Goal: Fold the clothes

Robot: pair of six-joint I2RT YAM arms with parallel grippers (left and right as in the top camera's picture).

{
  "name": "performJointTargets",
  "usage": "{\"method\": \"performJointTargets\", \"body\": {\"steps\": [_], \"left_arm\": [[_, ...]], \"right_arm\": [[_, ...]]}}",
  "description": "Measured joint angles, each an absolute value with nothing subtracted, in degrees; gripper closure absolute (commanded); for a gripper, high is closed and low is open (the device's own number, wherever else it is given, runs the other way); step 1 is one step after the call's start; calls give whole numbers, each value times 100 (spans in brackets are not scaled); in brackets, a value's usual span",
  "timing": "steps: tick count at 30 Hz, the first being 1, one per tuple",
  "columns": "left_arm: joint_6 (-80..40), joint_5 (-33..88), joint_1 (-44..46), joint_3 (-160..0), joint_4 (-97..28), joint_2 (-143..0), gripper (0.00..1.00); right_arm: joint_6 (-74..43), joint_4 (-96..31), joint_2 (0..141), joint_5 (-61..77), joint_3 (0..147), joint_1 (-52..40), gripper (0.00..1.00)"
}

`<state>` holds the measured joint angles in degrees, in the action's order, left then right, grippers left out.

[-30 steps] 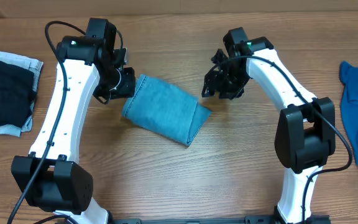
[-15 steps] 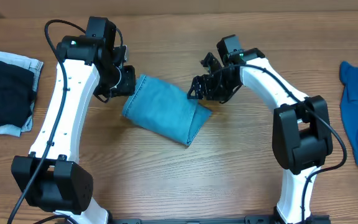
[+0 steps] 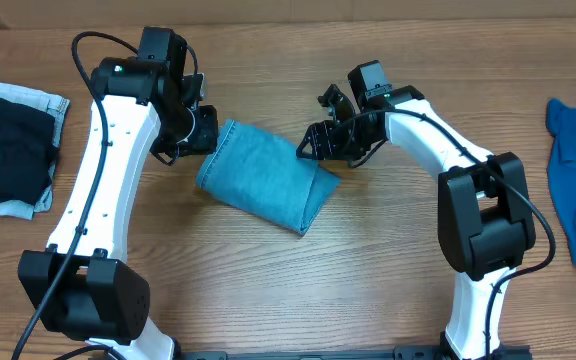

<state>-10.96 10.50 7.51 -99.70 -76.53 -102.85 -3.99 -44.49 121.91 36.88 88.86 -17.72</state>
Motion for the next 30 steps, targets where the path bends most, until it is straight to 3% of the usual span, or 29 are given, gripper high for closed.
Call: {"method": "performJointTargets", "body": {"steps": [4,18,30], "left_arm": [[-1096,1048,751,-9970,-7671,-10285,71],[-1096,1050,751,-9970,-7673,-10285,71],[-1096,1048,751,-9970,-7638,-10285,68]], "right_arm": [[-397,-4206,12191,3795,8667,-1772,32],[-388,-4303,12191,4180,8560,-1763,96],[-384,-5487,11970,3754,8558,-1769,96]]}}
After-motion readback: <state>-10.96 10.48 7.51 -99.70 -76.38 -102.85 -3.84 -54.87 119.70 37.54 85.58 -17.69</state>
